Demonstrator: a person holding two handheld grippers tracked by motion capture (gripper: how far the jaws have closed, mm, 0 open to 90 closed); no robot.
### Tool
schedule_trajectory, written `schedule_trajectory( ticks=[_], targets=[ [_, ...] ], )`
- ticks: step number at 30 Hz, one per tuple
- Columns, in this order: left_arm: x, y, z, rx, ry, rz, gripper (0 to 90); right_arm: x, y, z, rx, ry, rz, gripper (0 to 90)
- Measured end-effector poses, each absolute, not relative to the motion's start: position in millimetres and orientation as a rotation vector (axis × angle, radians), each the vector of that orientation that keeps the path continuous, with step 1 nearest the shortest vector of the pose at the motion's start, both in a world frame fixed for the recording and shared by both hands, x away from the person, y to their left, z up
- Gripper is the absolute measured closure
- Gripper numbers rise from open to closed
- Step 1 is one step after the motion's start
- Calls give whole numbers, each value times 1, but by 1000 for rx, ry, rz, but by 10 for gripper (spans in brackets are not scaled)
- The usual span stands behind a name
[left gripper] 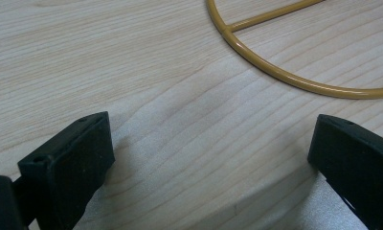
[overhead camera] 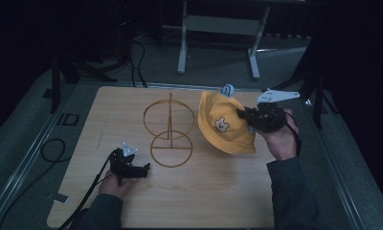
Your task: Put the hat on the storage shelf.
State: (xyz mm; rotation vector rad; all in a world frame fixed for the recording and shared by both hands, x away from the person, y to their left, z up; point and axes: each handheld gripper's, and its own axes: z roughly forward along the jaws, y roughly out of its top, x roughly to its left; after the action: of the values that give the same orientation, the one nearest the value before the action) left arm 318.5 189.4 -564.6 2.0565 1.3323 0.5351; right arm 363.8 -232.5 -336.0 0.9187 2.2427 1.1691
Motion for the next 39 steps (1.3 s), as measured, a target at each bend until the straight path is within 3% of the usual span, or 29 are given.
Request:
schedule_trajectory(
  ticks=[39],
  targets=[
    [318, 190, -564, 2060, 1331, 533, 18, 368, -231, -312, 907, 2174, 1300, 818]
  ],
)
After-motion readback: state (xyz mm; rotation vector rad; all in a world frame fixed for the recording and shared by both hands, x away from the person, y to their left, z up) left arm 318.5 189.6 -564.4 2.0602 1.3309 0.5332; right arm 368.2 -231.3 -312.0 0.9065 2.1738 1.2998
